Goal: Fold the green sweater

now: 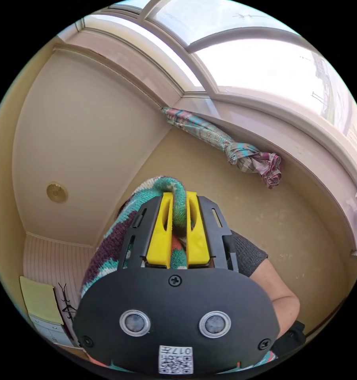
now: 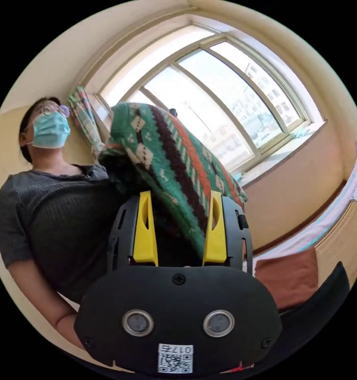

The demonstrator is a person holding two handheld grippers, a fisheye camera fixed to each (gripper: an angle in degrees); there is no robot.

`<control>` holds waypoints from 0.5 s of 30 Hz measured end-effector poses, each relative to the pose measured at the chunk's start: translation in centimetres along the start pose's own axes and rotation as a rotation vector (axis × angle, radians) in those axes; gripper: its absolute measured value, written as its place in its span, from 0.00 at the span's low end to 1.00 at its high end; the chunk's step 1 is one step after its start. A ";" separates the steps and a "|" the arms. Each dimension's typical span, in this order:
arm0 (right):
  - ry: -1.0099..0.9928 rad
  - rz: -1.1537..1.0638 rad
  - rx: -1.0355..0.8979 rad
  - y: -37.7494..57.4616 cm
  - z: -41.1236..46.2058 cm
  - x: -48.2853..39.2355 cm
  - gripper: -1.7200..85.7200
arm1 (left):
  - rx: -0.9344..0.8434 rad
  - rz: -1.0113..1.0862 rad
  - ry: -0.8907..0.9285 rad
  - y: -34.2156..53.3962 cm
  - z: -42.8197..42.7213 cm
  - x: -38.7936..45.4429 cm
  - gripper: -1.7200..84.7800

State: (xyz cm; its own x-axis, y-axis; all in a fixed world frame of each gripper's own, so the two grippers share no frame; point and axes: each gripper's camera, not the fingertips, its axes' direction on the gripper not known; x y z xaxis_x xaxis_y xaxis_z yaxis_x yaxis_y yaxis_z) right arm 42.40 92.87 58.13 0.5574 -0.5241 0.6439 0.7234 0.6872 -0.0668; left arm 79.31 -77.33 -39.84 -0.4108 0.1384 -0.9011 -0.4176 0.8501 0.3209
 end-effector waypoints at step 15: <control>1.331 0.112 0.302 -18.3 12.5 -1.7 0.08 | -0.192 -0.163 -0.417 5.8 -7.4 -6.3 0.09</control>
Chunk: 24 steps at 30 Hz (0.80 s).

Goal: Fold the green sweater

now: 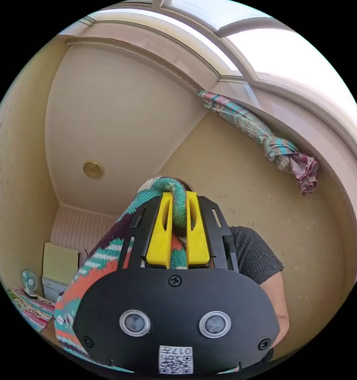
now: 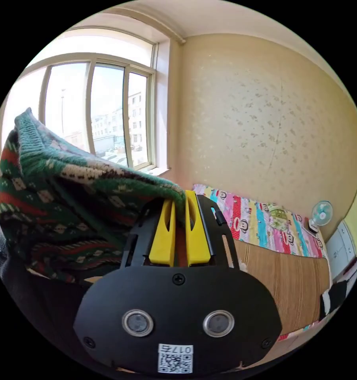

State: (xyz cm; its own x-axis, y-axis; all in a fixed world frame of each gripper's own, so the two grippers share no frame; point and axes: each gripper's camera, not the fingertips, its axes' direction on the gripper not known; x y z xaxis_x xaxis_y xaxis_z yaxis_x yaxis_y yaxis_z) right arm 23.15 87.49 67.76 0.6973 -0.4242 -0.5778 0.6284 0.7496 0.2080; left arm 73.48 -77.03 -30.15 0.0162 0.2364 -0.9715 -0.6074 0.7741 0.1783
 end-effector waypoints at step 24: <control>0.795 0.287 0.325 -8.0 -6.1 -39.1 0.08 | -0.197 -0.144 -0.936 28.8 9.4 -31.7 0.07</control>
State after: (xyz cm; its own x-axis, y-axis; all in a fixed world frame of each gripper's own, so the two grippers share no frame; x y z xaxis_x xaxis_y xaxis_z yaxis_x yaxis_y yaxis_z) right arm -11.25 101.16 83.85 0.4738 0.3238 -0.8189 0.6177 0.5406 0.5711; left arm 62.91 -56.68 7.26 0.6752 0.5852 -0.4490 -0.6711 0.7400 -0.0448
